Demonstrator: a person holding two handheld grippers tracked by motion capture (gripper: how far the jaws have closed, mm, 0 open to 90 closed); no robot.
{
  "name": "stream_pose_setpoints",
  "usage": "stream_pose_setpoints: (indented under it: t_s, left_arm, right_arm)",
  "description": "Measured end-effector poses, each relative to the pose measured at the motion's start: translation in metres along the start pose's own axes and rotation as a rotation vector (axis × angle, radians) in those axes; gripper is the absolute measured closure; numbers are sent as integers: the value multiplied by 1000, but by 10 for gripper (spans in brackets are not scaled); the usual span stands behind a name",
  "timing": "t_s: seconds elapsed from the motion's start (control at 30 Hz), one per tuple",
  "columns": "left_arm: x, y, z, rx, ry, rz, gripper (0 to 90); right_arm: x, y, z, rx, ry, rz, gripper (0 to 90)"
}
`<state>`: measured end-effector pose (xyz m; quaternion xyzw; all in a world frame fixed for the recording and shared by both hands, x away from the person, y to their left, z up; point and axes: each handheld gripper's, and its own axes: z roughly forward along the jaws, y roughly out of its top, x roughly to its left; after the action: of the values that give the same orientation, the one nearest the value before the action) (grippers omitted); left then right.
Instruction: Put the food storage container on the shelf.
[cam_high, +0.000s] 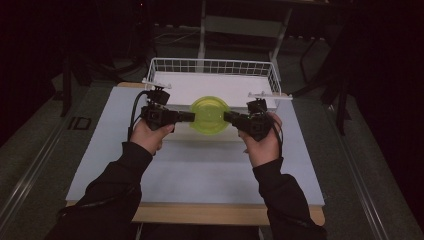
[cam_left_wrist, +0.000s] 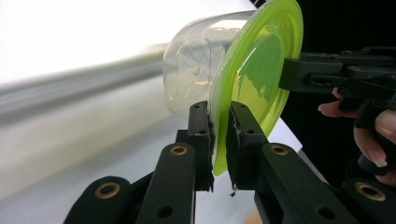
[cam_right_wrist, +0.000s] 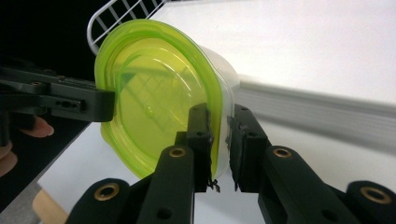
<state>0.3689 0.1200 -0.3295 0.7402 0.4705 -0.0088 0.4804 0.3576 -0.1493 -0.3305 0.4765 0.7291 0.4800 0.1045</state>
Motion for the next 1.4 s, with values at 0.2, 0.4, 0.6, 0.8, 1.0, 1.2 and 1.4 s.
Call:
stream_pose_setpoints:
  t_s: [0.2, 0.4, 0.6, 0.8, 1.0, 1.2, 1.4]
  left_arm:
    - [-3, 21, 5, -9, 6, 0, 819]
    - [1, 33, 9, -18, 18, -20, 818]
    - [10, 43, 14, -14, 38, -57, 817]
    - [14, 50, 16, -18, 42, -70, 815]
    - [19, 54, 18, -35, 23, -88, 760]
    - [23, 55, 24, -54, 59, -90, 622]
    - [28, 61, 34, -81, 110, -87, 528]
  right_arm:
    - [-7, 19, -4, -8, -24, 18, 795]
    - [-11, 35, 1, 6, -37, 26, 795]
    - [-16, 52, 15, 49, -56, 54, 794]
    - [-22, 60, 24, 72, -47, 88, 793]
    - [-30, 67, 30, 91, -17, 148, 707]
    - [-32, 69, 34, 60, -16, 158, 606]
    - [-37, 70, 37, 49, 6, 200, 577]
